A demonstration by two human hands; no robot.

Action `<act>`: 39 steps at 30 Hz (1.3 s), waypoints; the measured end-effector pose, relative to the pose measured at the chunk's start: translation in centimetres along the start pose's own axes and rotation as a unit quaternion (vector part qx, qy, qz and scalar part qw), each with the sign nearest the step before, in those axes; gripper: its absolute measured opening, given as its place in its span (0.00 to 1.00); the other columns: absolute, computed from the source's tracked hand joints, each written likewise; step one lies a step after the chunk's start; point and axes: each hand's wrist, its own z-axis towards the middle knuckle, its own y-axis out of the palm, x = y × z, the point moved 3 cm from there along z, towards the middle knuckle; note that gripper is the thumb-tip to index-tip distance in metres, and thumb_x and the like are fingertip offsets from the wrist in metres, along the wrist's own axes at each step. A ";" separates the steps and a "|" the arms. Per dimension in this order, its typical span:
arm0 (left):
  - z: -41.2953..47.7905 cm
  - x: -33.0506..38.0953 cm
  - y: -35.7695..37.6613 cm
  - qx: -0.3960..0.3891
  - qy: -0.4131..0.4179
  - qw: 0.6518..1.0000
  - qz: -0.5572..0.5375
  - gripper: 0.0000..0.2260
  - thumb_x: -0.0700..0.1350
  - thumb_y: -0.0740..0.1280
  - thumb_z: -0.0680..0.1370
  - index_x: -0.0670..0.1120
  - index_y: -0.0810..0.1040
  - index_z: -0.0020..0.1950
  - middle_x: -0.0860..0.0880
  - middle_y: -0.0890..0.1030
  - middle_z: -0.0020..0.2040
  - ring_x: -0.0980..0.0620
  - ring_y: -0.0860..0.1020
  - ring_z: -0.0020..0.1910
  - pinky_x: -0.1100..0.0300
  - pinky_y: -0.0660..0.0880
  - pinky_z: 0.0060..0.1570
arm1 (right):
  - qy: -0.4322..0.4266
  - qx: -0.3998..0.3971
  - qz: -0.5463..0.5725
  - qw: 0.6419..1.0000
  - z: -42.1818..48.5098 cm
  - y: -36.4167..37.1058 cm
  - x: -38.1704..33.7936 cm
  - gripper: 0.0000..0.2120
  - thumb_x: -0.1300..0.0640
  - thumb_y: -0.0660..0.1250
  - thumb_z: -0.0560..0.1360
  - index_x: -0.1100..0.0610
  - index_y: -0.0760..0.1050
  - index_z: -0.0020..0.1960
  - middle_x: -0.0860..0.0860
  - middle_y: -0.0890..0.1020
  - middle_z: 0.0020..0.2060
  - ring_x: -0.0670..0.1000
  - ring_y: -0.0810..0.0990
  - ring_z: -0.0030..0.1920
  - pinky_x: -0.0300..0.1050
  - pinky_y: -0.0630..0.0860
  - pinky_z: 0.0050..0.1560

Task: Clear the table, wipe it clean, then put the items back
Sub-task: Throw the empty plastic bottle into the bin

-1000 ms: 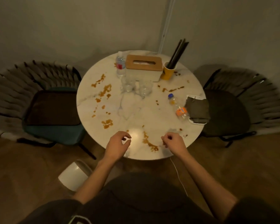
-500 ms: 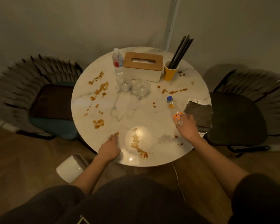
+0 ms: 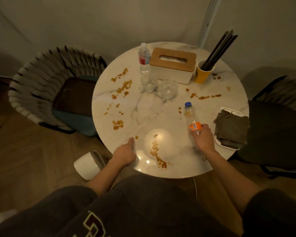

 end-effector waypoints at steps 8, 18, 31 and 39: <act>-1.1 -2.3 0.6 -0.007 0.045 0.983 -0.179 0.35 0.50 0.66 0.76 0.50 0.54 0.79 0.47 0.66 0.74 0.47 0.69 0.69 0.49 0.67 0.69 | -0.108 -0.103 0.129 0.980 -10.7 3.7 -4.9 0.24 0.45 0.70 0.74 0.49 0.69 0.66 0.45 0.78 0.53 0.45 0.78 0.50 0.40 0.76 0.49; -7.6 -17.1 3.7 0.046 -0.135 0.787 -0.600 0.12 0.40 0.61 0.81 0.42 0.74 0.64 0.47 0.83 0.48 0.54 0.82 0.38 0.65 0.73 0.33 | -0.166 -0.297 0.049 0.939 -20.9 15.6 -12.1 0.17 0.46 0.72 0.73 0.46 0.72 0.59 0.40 0.79 0.48 0.41 0.78 0.48 0.29 0.74 0.45; -4.9 -37.6 10.6 -0.121 -0.201 0.775 -0.587 0.13 0.42 0.63 0.80 0.45 0.73 0.65 0.52 0.80 0.47 0.60 0.80 0.31 0.71 0.70 0.26 | 0.127 -0.391 -0.004 0.912 -28.6 43.0 -12.4 0.18 0.48 0.68 0.76 0.58 0.77 0.61 0.51 0.82 0.43 0.43 0.80 0.31 0.34 0.71 0.24; 5.4 -49.4 15.8 -0.031 -0.208 0.829 -0.518 0.16 0.38 0.69 0.76 0.46 0.74 0.63 0.49 0.82 0.52 0.52 0.80 0.51 0.68 0.73 0.43 | 0.203 -0.357 -0.027 0.911 -22.6 56.8 -7.6 0.13 0.46 0.67 0.77 0.55 0.77 0.53 0.53 0.83 0.42 0.50 0.80 0.28 0.37 0.69 0.22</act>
